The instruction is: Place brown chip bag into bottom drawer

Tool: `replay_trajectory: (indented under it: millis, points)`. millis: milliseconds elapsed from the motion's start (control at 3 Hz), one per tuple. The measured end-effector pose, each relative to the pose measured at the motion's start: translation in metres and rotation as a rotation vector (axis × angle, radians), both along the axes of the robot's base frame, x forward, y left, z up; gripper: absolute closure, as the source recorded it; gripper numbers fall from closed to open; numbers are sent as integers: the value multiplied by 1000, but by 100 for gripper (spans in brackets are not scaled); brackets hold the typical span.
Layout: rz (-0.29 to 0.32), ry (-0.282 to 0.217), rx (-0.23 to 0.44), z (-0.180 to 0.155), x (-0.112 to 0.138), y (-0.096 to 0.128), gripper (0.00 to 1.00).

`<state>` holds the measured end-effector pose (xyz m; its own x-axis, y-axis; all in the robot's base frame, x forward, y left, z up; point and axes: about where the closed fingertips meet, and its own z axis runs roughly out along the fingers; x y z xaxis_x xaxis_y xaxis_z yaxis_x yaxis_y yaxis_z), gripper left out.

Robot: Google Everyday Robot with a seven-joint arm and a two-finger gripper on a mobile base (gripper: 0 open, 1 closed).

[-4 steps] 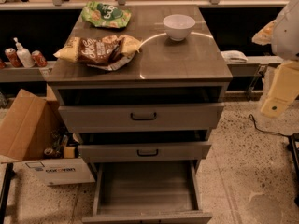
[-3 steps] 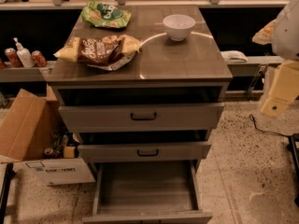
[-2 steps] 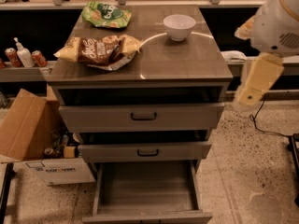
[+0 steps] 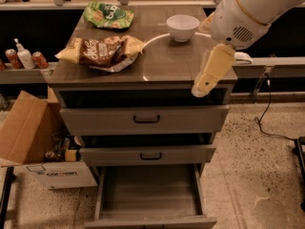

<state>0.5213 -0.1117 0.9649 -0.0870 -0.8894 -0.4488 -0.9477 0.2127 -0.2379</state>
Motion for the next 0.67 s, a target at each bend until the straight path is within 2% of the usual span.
replay_trajectory:
  millis: [667]
  points:
    - [38, -8, 62, -2, 17, 27, 0]
